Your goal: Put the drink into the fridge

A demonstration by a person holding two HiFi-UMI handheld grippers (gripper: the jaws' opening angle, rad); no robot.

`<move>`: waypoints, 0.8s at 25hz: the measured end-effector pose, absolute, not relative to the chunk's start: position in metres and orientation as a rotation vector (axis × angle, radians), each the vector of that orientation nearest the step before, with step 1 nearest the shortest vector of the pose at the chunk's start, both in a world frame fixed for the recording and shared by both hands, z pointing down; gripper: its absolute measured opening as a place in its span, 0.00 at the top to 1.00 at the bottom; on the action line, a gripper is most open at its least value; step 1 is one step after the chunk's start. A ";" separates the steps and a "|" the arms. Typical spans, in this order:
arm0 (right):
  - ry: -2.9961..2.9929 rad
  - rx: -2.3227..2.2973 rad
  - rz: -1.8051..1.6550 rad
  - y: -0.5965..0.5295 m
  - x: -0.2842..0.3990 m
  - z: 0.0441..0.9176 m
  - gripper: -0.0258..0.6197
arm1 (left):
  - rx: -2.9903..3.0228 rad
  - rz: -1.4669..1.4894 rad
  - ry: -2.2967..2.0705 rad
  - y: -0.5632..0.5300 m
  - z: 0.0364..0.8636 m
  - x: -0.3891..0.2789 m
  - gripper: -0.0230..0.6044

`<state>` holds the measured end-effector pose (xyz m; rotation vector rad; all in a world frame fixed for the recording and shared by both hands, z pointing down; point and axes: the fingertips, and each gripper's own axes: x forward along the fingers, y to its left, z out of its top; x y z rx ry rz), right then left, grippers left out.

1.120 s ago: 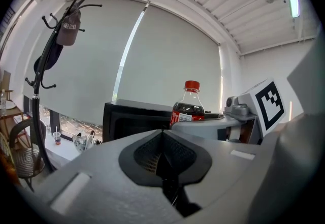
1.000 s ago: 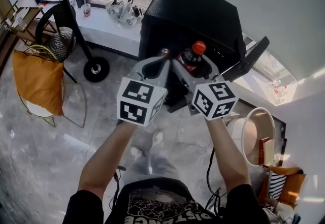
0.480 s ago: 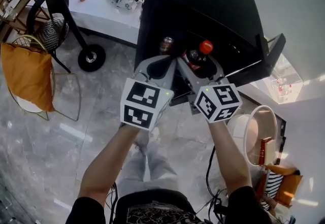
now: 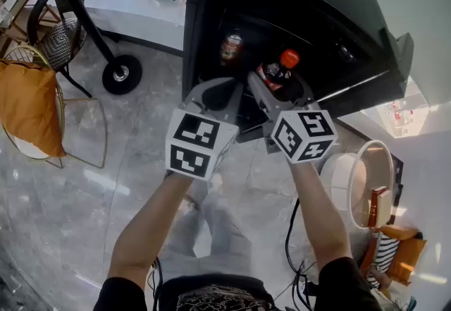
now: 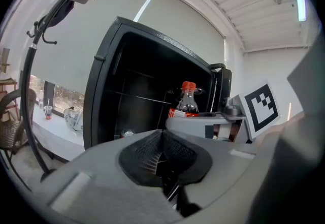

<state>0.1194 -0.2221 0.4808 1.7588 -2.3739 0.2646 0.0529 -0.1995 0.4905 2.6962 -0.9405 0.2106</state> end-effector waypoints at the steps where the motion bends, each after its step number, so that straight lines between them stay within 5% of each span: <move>1: -2.370 1.768 0.266 -0.224 0.123 0.487 0.48 | 2.696 0.208 -0.936 -0.201 0.497 0.055 0.96; 20: -2.261 1.918 0.260 -0.299 0.189 0.595 0.48 | 2.724 0.197 -0.902 -0.261 0.588 0.110 0.96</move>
